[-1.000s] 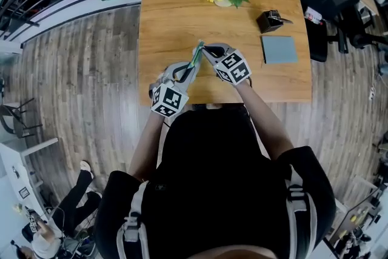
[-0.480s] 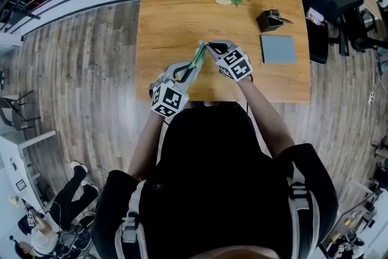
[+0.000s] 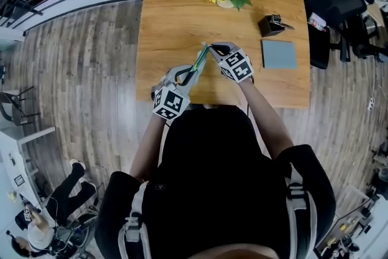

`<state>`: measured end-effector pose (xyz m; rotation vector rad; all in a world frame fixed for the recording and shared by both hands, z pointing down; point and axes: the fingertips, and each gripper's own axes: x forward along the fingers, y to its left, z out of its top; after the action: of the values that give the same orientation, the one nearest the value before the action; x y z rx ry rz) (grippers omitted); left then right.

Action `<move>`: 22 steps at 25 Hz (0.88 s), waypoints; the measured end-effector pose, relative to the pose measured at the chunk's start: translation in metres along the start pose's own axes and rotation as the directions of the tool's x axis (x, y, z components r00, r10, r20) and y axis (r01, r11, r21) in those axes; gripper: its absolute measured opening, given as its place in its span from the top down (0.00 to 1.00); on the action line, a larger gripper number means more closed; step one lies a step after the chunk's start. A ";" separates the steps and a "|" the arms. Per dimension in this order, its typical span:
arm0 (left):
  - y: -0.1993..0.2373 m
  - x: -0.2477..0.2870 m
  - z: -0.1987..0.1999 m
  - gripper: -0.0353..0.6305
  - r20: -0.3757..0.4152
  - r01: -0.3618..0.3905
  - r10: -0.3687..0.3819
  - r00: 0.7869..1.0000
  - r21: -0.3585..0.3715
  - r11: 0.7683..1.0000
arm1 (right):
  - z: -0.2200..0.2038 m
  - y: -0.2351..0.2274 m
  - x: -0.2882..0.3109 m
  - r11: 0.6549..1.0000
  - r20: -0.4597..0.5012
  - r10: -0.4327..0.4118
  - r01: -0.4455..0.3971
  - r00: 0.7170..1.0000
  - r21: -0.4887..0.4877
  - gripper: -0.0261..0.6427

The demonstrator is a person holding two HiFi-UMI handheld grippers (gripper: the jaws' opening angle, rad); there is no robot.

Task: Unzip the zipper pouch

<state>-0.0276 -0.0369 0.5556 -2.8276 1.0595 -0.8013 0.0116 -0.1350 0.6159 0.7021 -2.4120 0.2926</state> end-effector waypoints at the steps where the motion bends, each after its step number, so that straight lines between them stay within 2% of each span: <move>1: 0.000 0.001 0.000 0.91 0.001 -0.001 0.001 1.000 0.000 1.000 | 0.000 -0.001 0.001 1.000 -0.002 0.000 0.000 1.000 -0.002 0.95; 22: -0.007 0.013 0.008 0.91 0.020 -0.017 0.019 1.000 -0.065 0.998 | -0.017 -0.029 -0.001 1.000 -0.028 -0.017 0.017 0.999 0.023 0.95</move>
<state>-0.0116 -0.0411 0.5558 -2.8686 1.1268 -0.7487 0.0361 -0.1527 0.6299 0.7237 -2.3786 0.3218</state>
